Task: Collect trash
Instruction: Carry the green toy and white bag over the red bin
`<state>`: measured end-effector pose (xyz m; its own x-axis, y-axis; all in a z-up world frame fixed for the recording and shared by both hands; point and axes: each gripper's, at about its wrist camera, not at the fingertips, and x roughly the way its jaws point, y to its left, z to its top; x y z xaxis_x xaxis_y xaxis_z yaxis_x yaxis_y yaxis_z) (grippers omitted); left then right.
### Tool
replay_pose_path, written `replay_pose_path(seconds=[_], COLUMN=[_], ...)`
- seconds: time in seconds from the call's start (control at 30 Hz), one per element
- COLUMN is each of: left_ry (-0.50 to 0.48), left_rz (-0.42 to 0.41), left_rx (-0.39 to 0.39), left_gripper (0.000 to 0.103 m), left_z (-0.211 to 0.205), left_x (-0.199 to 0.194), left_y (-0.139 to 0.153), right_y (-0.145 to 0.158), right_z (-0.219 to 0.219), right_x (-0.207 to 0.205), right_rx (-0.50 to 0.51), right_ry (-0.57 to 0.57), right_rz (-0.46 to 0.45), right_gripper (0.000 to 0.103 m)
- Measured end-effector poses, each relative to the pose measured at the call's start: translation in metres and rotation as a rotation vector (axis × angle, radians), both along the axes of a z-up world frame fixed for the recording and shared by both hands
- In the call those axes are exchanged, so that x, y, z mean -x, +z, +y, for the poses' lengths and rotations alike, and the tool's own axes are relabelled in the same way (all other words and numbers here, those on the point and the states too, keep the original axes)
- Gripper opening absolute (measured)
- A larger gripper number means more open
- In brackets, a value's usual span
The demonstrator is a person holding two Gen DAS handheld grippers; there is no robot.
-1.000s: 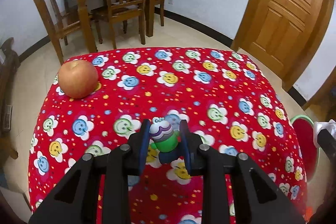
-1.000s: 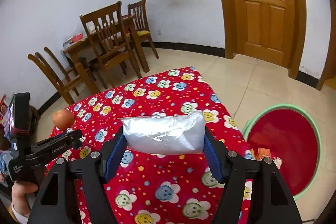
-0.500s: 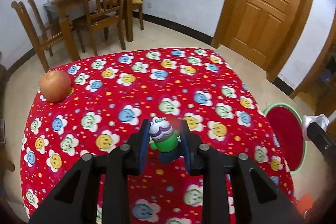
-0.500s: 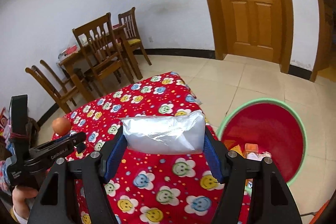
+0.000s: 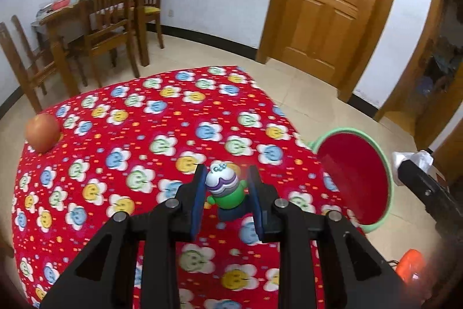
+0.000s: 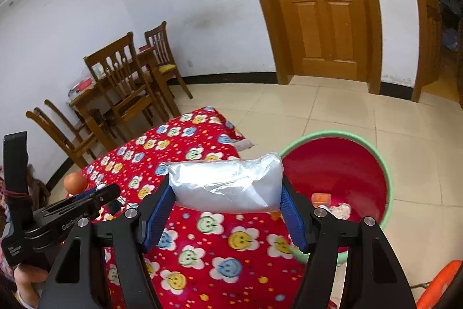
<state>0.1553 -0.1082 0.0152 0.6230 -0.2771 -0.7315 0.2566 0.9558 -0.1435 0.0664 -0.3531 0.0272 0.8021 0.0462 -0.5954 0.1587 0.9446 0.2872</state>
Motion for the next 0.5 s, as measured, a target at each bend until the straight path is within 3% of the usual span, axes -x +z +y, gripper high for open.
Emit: replay_pose_path(seconds=[0.5], left_ry=[-0.138], left_rz=[0.006], left_rx=[0.016], left_gripper=[0.027], left_z=[-0.068], left_x=[0.015], left_y=[-0.003], right_y=[-0.011], right_z=[-0.058], right_x=[0.025], right_rx=[-0.034], right_ry=[-0.107], right_rz=[0.025], right_gripper=[0.070])
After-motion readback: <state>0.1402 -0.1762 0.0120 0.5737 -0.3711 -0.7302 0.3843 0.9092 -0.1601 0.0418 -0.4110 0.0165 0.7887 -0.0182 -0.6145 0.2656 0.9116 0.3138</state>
